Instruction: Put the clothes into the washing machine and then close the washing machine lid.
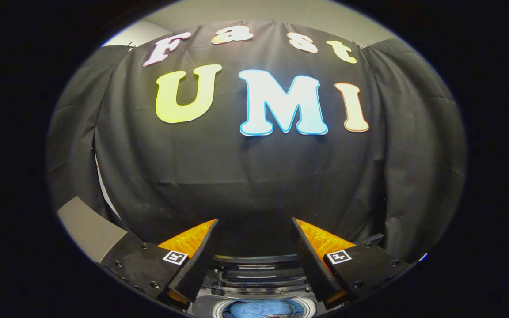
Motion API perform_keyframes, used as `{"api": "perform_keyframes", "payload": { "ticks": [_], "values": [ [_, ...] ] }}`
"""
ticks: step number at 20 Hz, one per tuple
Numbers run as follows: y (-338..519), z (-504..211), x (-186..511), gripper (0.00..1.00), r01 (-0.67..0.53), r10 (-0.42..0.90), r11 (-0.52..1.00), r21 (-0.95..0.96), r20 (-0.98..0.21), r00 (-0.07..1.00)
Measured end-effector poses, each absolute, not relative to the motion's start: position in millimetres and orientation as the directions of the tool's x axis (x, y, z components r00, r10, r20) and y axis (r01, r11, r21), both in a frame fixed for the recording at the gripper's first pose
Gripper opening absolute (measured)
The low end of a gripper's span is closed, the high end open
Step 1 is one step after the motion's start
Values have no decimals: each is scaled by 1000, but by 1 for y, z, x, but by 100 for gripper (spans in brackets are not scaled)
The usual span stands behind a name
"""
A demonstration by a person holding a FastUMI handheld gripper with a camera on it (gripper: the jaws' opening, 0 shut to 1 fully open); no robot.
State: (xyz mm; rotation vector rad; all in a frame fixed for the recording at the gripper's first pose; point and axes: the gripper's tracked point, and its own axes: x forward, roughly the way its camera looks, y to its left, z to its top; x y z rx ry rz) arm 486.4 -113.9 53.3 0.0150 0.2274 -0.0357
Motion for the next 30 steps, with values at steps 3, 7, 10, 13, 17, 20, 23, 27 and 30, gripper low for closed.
{"api": "perform_keyframes", "payload": {
  "ticks": [3, 7, 10, 13, 17, 20, 23, 27, 30],
  "values": [
    [-118, 34, 500, 98, 51, -51, 999, -7, -279, 959],
    [-116, 17, 500, 98, 48, -47, 999, -6, -302, 952],
    [-117, 17, 494, 98, 55, -49, 998, 17, -266, 963],
    [-117, 19, 488, 98, 52, -46, 998, 19, -242, 969],
    [-116, 19, 472, 98, 41, -36, 999, 16, -215, 976],
    [-116, 19, 461, 98, 41, -38, 999, 14, -198, 980],
    [-115, 18, 449, 98, 41, -38, 999, 12, -176, 984],
    [-115, 15, 431, 98, 45, -43, 999, 10, -166, 985],
    [-114, 12, 419, 98, 38, -37, 999, 6, -168, 985]
  ]
}}
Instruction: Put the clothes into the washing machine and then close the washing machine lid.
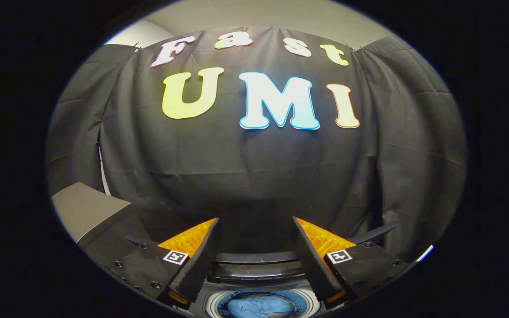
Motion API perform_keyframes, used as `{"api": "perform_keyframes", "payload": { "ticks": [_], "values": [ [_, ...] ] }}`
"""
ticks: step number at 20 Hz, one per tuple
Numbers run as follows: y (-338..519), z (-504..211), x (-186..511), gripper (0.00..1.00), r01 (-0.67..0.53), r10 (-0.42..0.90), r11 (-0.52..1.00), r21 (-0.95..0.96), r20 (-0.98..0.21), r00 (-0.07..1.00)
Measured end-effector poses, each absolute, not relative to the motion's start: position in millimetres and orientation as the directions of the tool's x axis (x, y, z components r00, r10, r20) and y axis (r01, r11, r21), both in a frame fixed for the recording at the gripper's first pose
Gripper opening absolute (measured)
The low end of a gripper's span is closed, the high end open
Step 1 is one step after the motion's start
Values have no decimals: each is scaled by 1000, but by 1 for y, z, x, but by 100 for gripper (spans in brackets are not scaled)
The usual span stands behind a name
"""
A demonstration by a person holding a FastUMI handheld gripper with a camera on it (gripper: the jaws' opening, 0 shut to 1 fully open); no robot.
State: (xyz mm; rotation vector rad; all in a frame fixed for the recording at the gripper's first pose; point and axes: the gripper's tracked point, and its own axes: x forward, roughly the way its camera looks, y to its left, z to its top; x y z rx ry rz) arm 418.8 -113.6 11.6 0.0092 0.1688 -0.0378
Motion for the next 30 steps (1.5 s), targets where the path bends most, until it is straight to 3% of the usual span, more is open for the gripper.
{"api": "perform_keyframes", "payload": {
  "ticks": [17, 30],
  "values": [
    [-110, -13, 361, 98, 37, -35, 999, 10, -173, 984],
    [-99, -89, 300, 98, -6, 10, 1000, 15, -268, 963]
  ]
}}
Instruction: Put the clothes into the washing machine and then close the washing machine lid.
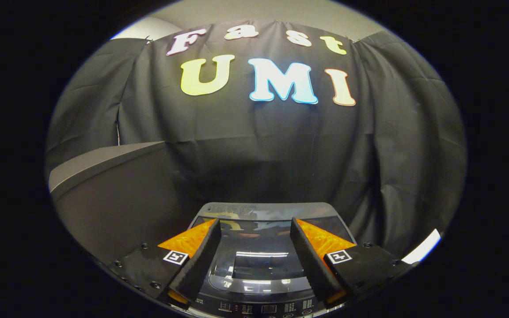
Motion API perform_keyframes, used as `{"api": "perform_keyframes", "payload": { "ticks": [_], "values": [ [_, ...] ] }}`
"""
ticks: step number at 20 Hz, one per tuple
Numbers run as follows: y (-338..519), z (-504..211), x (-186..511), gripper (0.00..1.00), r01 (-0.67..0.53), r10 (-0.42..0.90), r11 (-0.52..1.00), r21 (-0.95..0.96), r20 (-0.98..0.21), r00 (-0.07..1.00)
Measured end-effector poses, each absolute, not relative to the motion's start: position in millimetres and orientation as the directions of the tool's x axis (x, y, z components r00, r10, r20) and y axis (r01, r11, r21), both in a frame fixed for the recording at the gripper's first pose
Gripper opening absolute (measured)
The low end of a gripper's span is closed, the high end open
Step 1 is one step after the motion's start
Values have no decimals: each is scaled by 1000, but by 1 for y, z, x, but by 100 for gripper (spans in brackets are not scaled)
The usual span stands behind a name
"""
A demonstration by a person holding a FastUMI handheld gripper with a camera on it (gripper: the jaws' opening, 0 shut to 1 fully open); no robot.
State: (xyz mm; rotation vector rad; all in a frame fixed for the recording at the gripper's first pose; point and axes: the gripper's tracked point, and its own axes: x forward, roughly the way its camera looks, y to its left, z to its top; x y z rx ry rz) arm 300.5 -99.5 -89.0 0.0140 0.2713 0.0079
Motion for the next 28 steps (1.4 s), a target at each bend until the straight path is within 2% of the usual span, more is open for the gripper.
{"api": "perform_keyframes", "payload": {
  "ticks": [10, 21, 28],
  "values": [
    [-93, -40, 266, 98, -13, 14, 1000, 6, -183, 983],
    [-82, 44, 164, 98, 35, -32, 998, 44, -60, 998],
    [-72, 66, 94, 97, 55, -55, 998, 31, -14, 998]
  ]
}}
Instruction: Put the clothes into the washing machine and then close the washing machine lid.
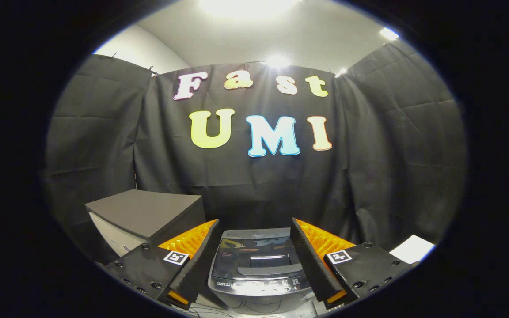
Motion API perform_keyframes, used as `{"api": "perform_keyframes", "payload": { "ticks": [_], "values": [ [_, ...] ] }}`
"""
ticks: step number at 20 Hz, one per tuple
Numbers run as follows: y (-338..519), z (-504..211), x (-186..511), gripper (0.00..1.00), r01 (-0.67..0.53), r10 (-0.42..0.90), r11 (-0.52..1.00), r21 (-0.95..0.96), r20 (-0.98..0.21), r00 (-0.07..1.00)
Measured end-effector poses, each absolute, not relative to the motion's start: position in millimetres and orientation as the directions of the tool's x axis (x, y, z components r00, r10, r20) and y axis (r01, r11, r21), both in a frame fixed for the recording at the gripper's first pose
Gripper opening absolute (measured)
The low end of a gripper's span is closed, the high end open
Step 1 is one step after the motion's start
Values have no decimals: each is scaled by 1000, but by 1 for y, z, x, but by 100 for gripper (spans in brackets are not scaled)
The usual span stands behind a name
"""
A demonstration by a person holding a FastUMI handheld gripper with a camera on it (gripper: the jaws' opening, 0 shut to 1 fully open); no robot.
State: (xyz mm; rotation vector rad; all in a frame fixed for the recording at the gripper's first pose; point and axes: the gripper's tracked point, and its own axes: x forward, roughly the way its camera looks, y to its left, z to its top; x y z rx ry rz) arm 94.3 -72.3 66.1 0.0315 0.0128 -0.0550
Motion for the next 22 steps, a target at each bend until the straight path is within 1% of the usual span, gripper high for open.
{"api": "perform_keyframes", "payload": {
  "ticks": [9, 17, 22],
  "values": [
    [-49, 82, 15, 97, 54, -55, 998, 25, 32, 998],
    [-49, 76, -27, 97, 69, -70, 997, 21, 49, 996],
    [-46, 67, -40, 97, 48, -49, 998, 30, 43, 998]
  ]
}}
